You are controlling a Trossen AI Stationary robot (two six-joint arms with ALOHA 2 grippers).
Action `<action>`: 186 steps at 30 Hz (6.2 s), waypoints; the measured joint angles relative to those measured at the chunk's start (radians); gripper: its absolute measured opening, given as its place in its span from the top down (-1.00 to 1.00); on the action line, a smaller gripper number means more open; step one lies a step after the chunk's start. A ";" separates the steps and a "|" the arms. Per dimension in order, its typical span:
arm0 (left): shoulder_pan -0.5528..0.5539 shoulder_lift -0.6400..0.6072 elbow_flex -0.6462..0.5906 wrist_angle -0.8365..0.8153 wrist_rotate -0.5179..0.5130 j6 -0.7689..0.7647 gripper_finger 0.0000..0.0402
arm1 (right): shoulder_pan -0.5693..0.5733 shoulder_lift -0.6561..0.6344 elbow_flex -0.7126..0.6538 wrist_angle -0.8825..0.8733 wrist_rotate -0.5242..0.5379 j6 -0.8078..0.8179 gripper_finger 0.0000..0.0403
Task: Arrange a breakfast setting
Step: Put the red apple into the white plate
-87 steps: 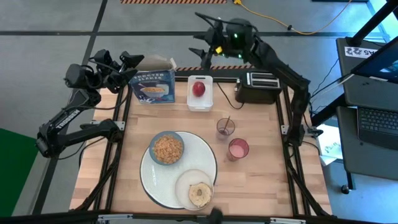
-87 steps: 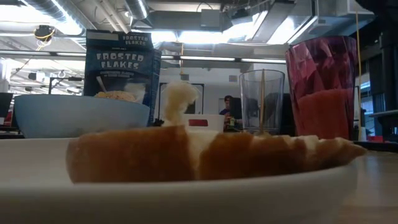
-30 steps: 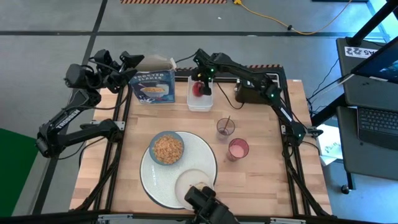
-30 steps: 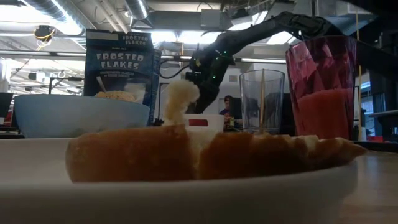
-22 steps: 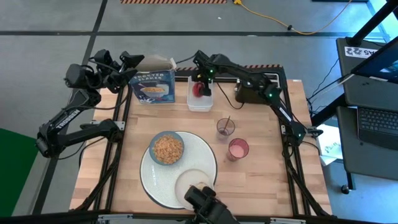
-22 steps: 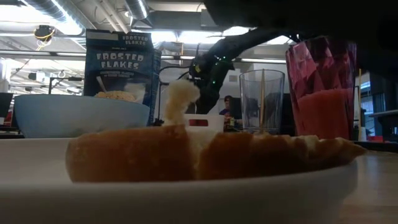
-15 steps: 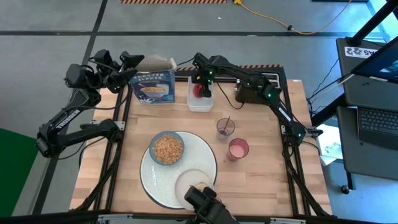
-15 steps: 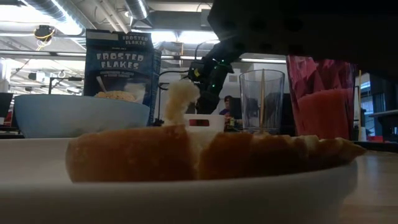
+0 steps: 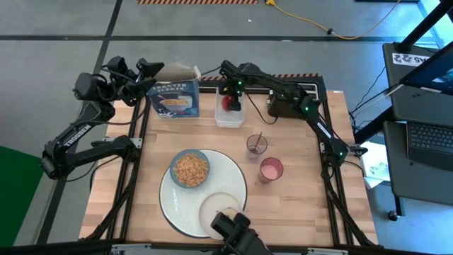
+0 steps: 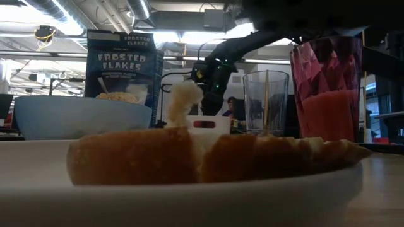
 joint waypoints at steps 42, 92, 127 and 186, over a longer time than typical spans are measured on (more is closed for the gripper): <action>0.000 0.000 0.000 0.000 0.000 0.000 -0.94 | 0.344 -0.365 0.020 -0.244 0.157 0.343 -0.81; 0.000 0.000 0.000 0.000 0.000 0.000 -0.94 | 0.918 -0.223 -0.010 0.113 0.119 0.694 -0.79; 0.000 0.000 0.000 0.000 0.000 0.000 -0.94 | 0.920 -0.224 -0.374 0.372 0.085 0.478 -0.79; 0.000 0.000 0.000 0.000 0.000 0.000 -0.94 | 0.922 -0.186 -0.391 0.381 0.074 0.517 -0.94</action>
